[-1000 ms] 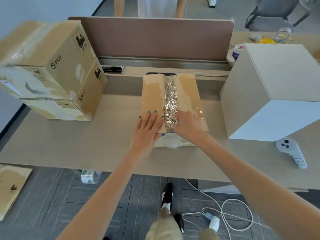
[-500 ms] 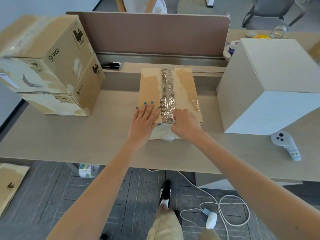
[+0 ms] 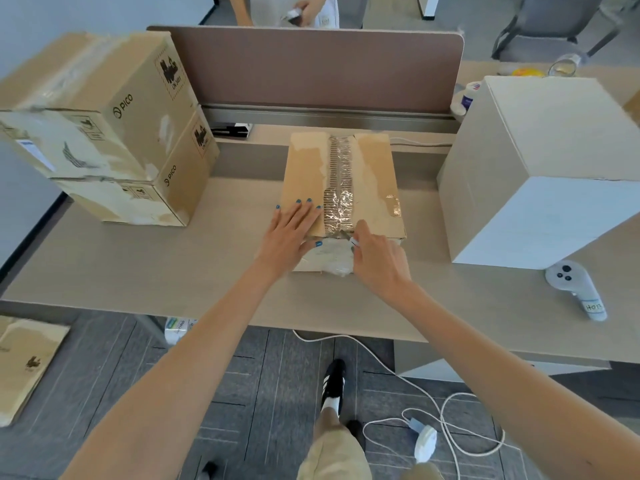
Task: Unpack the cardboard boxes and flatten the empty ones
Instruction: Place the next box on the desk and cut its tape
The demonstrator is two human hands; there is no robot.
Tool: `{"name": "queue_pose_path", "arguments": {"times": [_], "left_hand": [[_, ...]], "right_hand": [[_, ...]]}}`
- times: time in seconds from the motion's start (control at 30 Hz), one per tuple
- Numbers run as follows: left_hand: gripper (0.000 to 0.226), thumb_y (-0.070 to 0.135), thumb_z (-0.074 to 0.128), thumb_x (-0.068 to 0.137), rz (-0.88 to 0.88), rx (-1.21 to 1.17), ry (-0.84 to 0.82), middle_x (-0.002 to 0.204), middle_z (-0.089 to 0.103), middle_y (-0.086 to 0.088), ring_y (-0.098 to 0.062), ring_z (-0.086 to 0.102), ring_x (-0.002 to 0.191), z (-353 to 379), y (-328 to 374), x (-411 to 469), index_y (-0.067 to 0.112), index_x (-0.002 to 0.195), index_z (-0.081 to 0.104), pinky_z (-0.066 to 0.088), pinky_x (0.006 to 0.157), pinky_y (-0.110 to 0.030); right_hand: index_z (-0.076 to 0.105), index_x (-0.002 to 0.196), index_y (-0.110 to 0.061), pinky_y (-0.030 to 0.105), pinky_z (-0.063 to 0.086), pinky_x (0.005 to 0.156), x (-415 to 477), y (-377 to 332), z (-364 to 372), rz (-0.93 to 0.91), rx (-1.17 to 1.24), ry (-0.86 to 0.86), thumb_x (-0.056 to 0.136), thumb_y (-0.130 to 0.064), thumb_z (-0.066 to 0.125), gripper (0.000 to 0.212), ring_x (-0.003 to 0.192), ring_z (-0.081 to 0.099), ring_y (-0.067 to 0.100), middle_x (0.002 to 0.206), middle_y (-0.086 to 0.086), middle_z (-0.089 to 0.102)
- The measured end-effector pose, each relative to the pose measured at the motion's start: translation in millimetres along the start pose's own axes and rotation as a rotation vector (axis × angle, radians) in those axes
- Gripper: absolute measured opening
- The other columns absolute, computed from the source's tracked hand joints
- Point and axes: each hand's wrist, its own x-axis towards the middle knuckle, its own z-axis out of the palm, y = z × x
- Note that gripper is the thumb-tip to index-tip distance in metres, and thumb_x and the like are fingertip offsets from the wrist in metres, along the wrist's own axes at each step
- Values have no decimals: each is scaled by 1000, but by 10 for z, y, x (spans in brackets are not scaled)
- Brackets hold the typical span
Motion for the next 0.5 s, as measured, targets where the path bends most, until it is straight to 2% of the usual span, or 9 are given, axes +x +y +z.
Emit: {"name": "queue_pose_path", "arguments": {"times": [0.1, 0.2, 0.33, 0.5], "left_hand": [[55, 29, 61, 94, 68, -35, 150, 151, 46, -3, -24, 39, 141, 14, 84, -119, 14, 145, 47, 24, 119, -49], [50, 16, 64, 90, 88, -70, 235, 145, 52, -2, -23, 45, 135, 54, 195, -208, 13, 139, 53, 28, 116, -46], [49, 12, 59, 92, 40, -120, 227, 148, 49, -3, -24, 44, 137, 76, 334, -258, 13, 141, 52, 29, 116, -45], [48, 15, 50, 94, 8, -122, 232, 149, 48, -2, -23, 41, 137, 107, 398, -281, 14, 142, 50, 26, 116, -44]], "right_hand": [[42, 108, -11, 30, 29, 45, -144, 187, 110, -54, 16, 88, 99, -11, 37, 10, 49, 48, 27, 66, 4, 56], [43, 110, -14, 28, 27, 42, -263, 376, 238, -83, -8, 109, 98, -6, 41, 14, 44, 43, 22, 59, 2, 51], [44, 119, -12, 28, 26, 44, -406, 593, 437, -100, 24, 80, 103, -19, 37, 19, 51, 45, 20, 69, -3, 50], [52, 104, -9, 31, 37, 56, -570, 888, 812, -153, -48, -53, 102, -26, 41, 21, 70, 58, 24, 91, 3, 61]]}}
